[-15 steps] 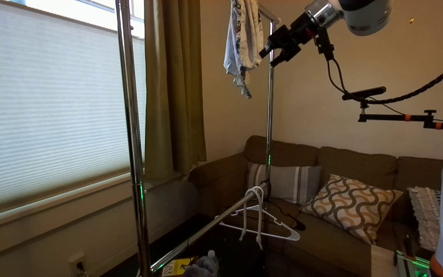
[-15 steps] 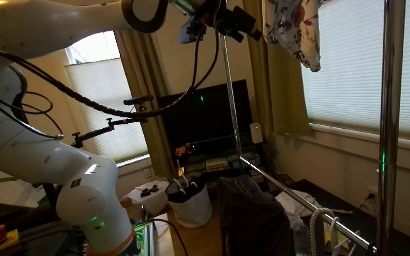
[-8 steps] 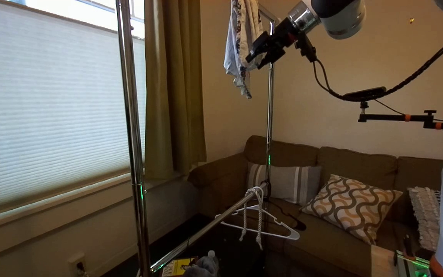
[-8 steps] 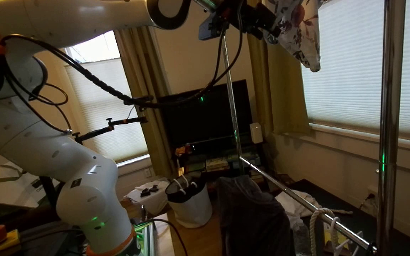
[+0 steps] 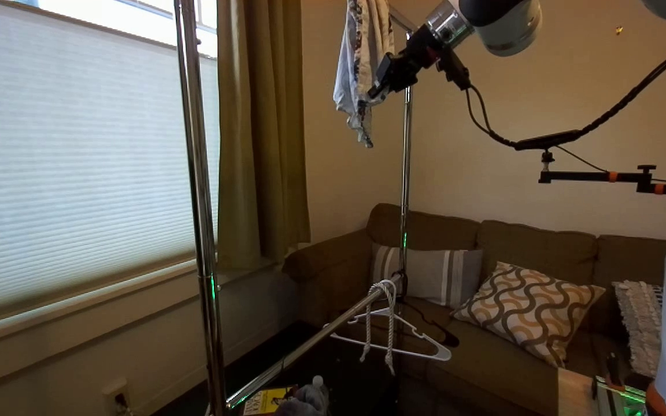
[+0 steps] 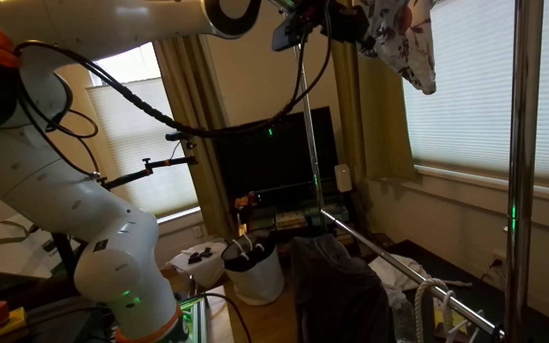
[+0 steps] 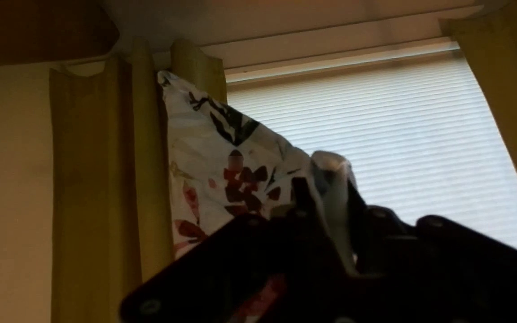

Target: Pick up the white tea towel and hang it on the bottom silver rail

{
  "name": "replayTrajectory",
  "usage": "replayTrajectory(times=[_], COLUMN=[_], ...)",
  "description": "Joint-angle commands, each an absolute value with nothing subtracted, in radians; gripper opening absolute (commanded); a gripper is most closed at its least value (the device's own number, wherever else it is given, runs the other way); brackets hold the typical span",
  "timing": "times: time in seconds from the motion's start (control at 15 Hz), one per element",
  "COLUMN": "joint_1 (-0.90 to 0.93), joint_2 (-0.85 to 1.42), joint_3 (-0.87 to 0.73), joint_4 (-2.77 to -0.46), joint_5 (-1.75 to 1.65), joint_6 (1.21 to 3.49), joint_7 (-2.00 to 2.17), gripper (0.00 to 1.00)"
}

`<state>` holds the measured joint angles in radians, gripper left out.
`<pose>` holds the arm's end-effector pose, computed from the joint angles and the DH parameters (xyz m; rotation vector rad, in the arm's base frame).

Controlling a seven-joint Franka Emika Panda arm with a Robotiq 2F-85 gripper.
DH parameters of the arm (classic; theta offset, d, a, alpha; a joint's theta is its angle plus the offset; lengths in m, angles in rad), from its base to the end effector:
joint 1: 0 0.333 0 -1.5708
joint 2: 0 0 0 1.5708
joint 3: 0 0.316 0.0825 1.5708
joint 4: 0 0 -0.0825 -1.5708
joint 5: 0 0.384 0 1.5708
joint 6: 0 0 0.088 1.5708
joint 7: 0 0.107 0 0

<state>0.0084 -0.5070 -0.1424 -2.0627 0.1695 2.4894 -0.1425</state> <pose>0.4352 -0.0801 0.7417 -2.7075 0.1245 -1.3871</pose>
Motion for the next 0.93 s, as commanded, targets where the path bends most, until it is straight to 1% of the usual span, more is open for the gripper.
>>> replayTrajectory(times=[0.0,0.4,0.53,0.67,0.87], joint_1=[-0.03,-0.042,-0.039,-0.034,-0.017], joint_2=[-0.54,-0.548,-0.536,-0.508,-0.454], joint_3=[-0.11,-0.088,-0.086,-0.097,-0.144], joint_4=[-2.08,-2.158,-2.227,-2.308,-2.399], joint_5=[0.118,0.073,0.061,0.071,0.117], joint_6=[2.468,2.449,2.401,2.402,2.367], joint_7=[-0.098,-0.087,-0.092,-0.102,-0.148], gripper=[0.0,0.01,0.01,0.01,0.01])
